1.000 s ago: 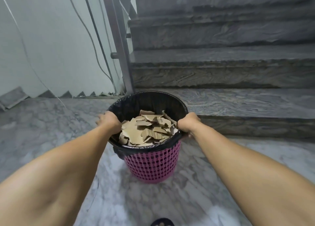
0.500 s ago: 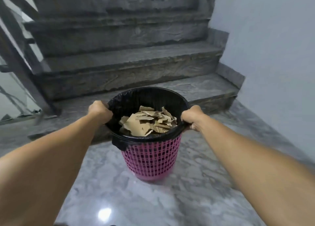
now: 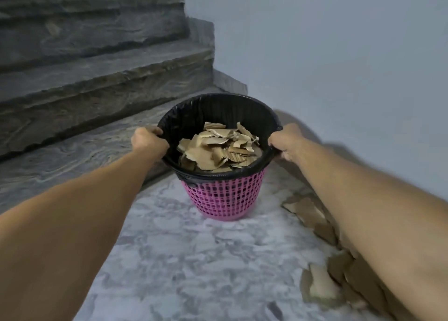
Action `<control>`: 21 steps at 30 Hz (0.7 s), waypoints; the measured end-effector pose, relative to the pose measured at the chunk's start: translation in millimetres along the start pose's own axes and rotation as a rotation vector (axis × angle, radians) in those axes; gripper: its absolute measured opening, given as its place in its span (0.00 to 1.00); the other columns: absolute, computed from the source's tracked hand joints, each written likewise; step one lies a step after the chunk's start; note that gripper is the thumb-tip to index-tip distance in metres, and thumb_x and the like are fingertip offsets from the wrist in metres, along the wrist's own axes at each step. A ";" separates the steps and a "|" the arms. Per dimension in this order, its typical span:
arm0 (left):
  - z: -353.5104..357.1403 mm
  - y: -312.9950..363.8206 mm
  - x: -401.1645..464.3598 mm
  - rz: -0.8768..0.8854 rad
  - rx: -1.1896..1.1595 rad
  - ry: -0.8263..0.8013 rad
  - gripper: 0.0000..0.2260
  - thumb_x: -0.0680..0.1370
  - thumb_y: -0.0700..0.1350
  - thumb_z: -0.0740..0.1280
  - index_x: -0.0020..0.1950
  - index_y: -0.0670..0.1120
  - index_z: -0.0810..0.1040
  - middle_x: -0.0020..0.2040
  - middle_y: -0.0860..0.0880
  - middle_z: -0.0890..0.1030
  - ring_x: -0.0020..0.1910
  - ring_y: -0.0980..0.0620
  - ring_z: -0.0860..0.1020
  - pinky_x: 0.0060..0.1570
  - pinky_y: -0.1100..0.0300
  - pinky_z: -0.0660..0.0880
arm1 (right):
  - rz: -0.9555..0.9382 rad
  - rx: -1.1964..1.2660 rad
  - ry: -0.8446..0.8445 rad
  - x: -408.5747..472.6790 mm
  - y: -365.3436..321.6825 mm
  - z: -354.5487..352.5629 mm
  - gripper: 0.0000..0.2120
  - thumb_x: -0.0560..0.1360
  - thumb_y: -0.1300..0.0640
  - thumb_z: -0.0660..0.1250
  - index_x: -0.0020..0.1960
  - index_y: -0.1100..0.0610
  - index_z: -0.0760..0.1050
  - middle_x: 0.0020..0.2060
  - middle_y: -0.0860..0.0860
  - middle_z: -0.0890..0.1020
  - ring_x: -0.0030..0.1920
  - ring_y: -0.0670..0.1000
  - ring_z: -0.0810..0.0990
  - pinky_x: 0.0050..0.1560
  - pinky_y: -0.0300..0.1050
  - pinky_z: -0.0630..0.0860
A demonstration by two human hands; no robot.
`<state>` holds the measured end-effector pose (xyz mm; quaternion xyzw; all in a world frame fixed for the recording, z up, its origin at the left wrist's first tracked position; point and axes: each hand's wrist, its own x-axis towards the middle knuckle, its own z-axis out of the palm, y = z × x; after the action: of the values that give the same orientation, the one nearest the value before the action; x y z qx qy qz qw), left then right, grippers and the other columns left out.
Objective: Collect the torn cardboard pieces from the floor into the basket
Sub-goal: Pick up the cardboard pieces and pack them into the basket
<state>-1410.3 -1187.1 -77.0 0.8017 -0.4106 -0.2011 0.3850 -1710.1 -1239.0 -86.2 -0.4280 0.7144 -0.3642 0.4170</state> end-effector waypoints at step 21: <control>80.5 48.4 -63.8 0.530 0.625 -0.224 0.30 0.80 0.61 0.57 0.75 0.45 0.62 0.79 0.44 0.53 0.79 0.45 0.47 0.75 0.42 0.46 | 0.095 -0.158 -0.178 -16.6 17.6 -72.5 0.24 0.80 0.55 0.66 0.70 0.66 0.66 0.69 0.64 0.71 0.64 0.64 0.75 0.51 0.60 0.82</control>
<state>-1523.2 -1189.3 -88.8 0.7199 -0.6830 -0.0470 0.1147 -1776.6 -1205.5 -68.9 -0.4559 0.7205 -0.2473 0.4603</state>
